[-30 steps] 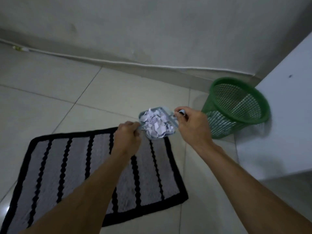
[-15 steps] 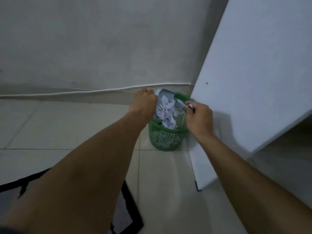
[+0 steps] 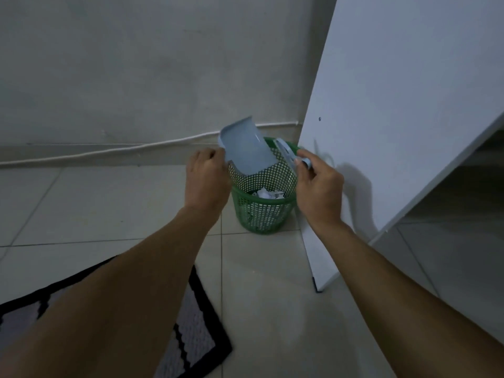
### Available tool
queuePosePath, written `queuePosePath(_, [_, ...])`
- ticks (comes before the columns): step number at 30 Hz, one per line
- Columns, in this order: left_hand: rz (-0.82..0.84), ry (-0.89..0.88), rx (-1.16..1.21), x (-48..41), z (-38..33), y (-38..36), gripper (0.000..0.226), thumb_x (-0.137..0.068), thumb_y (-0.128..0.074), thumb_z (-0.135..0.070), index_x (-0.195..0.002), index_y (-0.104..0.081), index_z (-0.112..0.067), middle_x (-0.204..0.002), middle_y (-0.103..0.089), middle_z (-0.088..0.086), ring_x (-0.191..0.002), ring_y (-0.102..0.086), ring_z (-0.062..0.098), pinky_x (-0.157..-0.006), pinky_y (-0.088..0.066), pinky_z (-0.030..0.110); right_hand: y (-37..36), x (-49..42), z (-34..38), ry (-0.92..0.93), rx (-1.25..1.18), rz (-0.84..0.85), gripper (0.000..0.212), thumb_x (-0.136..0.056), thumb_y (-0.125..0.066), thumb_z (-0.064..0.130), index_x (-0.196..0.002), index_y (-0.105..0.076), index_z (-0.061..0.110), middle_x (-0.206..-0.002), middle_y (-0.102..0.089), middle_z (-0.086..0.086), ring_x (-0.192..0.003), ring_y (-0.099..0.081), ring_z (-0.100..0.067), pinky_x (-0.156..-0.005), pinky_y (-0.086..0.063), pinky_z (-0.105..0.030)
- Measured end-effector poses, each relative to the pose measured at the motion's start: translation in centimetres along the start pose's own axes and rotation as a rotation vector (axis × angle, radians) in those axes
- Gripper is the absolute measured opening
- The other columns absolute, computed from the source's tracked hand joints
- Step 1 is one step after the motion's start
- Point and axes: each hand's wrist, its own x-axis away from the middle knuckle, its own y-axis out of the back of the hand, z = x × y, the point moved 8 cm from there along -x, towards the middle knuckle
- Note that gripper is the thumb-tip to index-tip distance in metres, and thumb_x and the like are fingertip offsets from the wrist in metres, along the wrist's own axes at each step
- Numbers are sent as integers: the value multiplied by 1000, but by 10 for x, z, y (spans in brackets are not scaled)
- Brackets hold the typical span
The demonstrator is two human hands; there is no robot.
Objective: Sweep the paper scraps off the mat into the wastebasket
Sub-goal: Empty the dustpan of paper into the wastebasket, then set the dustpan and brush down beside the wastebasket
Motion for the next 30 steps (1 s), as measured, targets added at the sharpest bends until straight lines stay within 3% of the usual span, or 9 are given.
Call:
queuePosePath(3, [-98, 124, 110, 34, 42, 23, 23, -87, -53, -3, -107, -63, -1, -92, -63, 22, -86, -52, 36, -76, -40, 40, -2, 12, 30, 92, -83, 22, 24, -95, -59, 11, -116, -66, 1, -91, -70, -3, -73, -65, -9, -63, -56, -21])
queuePosePath(7, [-70, 186, 51, 100, 91, 36, 23, -87, -57, -1, -109, -63, 1, -95, -64, 22, -87, -53, 38, -76, -37, 33, -14, 48, 65, 261, -91, 81, 24, -94, -61, 11, -116, -66, 2, -95, -74, -9, -75, -70, -14, -64, -60, -28])
queuePosePath(11, [165, 155, 110, 169, 95, 18, 16, -86, -55, 3, -97, -67, 2, -79, -63, 18, -71, -52, 27, -67, -36, 30, -27, 100, 58, 325, -42, 200, 24, -95, -60, 14, -115, -66, 3, -96, -74, -11, -77, -70, -21, -63, -59, -38])
queuePosePath(15, [367, 310, 237, 230, 87, -27, 23, -89, -53, 0, -108, -66, 1, -94, -65, 16, -81, -60, 29, -71, -45, 29, -36, 156, 16, 325, 149, 350, 23, -92, -60, 14, -112, -66, 4, -87, -73, -11, -69, -67, -26, -55, -56, -33])
queuePosePath(19, [529, 322, 308, 264, 60, -87, 13, -87, -57, 0, -91, -68, -6, -76, -63, 13, -66, -55, 22, -60, -40, 25, -38, 198, -44, 302, 335, 489, 31, -85, -61, 12, -114, -65, -1, -76, -71, -13, -60, -66, -29, -47, -53, -30])
queuePosePath(24, [615, 354, 367, 271, 29, -140, 22, -86, -57, 2, -107, -65, 2, -98, -67, 23, -88, -62, 35, -74, -42, 25, -42, 225, -92, 315, 392, 570, 35, -79, -71, 2, -112, -65, -3, -76, -72, -15, -60, -66, -27, -49, -54, -28])
queuePosePath(27, [656, 334, 389, 261, 19, -161, 26, -88, -54, 2, -113, -62, 3, -108, -64, 24, -97, -60, 35, -77, -40, 23, -49, 223, -114, 242, 379, 555, 32, -92, -54, 18, -113, -65, -3, -90, -73, -18, -74, -68, -30, -61, -59, -34])
queuePosePath(30, [707, 324, 407, 251, 20, -181, 40, -86, -52, 5, -125, -53, 0, -123, -60, 19, -107, -57, 31, -81, -33, 14, -61, 217, -126, 204, 370, 563, 38, -92, -48, 27, -100, -69, -3, -90, -73, -16, -79, -67, -31, -68, -59, -37])
